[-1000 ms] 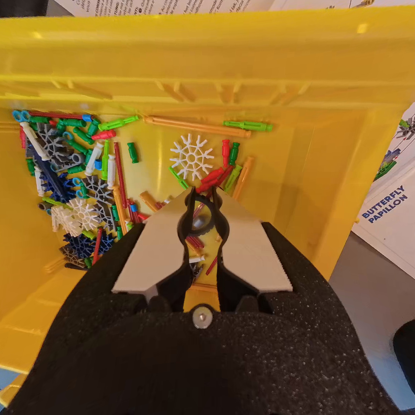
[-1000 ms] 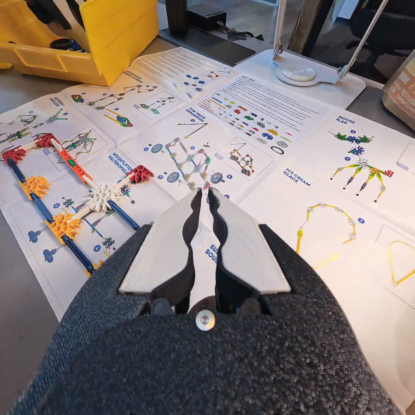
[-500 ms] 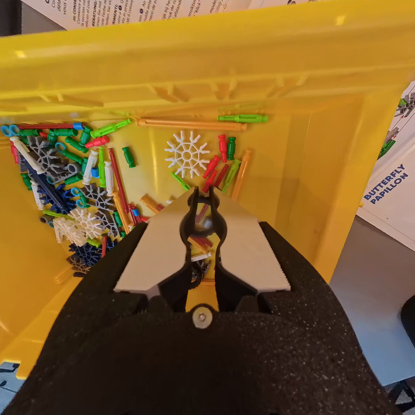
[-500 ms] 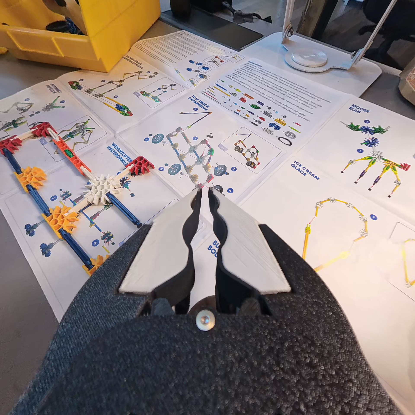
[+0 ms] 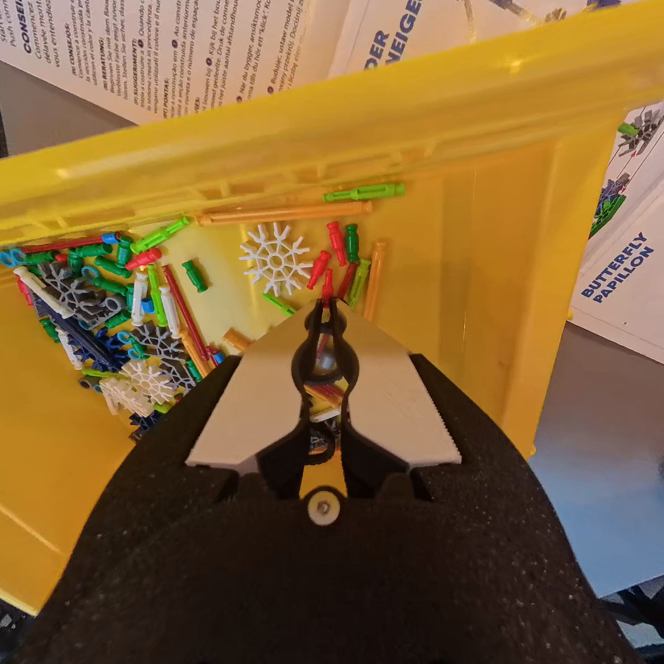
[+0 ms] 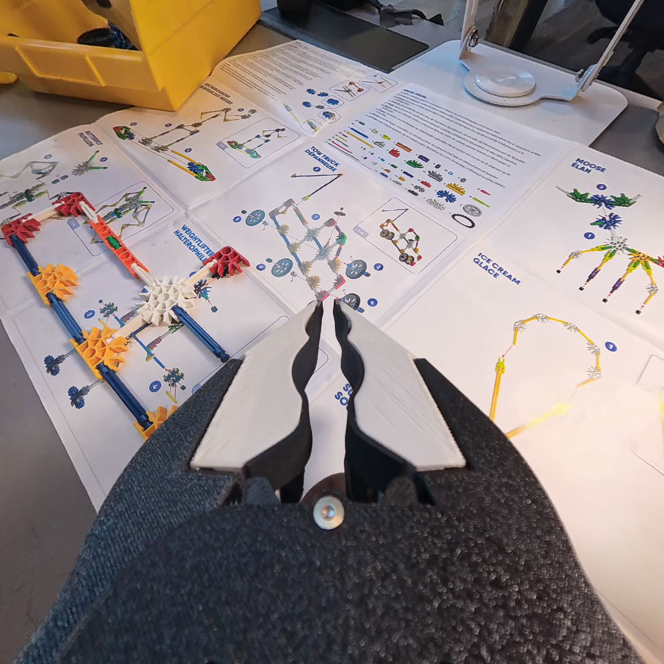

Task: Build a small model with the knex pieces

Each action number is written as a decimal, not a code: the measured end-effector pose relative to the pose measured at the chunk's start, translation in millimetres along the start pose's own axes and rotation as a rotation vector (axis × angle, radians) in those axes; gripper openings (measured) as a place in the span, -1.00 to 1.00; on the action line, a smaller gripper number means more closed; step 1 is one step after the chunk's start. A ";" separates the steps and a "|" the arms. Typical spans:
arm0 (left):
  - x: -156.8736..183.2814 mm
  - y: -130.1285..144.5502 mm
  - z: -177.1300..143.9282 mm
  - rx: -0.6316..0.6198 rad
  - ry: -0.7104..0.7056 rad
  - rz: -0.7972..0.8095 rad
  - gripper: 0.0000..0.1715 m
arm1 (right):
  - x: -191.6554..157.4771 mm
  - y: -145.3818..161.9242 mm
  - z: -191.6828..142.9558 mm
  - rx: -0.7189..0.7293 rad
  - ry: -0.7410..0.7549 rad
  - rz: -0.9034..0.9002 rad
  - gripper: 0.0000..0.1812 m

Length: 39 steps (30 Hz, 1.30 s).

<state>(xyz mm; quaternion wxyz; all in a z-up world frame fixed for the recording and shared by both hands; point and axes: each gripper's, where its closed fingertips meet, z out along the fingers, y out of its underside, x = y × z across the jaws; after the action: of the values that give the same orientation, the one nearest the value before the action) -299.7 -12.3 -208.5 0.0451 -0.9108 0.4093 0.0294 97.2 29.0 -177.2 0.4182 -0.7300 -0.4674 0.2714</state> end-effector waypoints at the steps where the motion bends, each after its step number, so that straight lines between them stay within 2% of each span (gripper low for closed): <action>1: -0.3 -0.6 0.2 0.000 0.007 0.004 -0.98 | -0.2 0.3 0.3 -0.002 -0.003 0.001 -0.94; 11: -4.9 -3.5 3.4 -0.004 -0.011 0.033 -0.96 | -1.2 3.3 3.3 -0.027 -0.012 0.003 -0.94; 16: -8.6 -0.4 0.5 -0.009 -0.070 0.048 -0.96 | -1.9 6.6 6.1 -0.053 -0.016 0.000 -0.94; 20: -9.5 -1.9 -24.5 0.054 -0.142 0.032 -0.96 | -1.4 6.2 5.8 -0.051 -0.006 -0.006 -0.94; 25: -4.8 -9.1 -81.7 0.196 -0.272 0.003 -0.96 | -2.2 7.1 6.7 -0.059 -0.014 -0.005 -0.93; 28: 24.5 -30.8 -112.8 0.358 -0.283 -0.003 -0.96 | -2.8 6.5 6.2 -0.054 -0.014 -0.010 -0.92; 31: 72.4 -60.3 -119.8 0.510 -0.227 0.020 -0.96 | -3.7 6.3 6.0 -0.053 -0.017 -0.016 -0.91; 36: 150.1 -117.6 -90.6 0.751 -0.025 -0.006 -0.95 | -7.7 6.1 6.0 -0.052 -0.021 -0.049 -0.91; 39: 171.8 -150.2 -64.4 0.821 0.053 -0.030 -0.96 | -8.2 4.3 7.1 -0.046 -0.020 -0.057 -0.91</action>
<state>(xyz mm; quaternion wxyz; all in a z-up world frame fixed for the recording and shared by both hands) -72.4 -47.6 -151.3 0.3947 -0.8234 0.3748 -0.1607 90.1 23.1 -184.4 0.4044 -0.7229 -0.4984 0.2559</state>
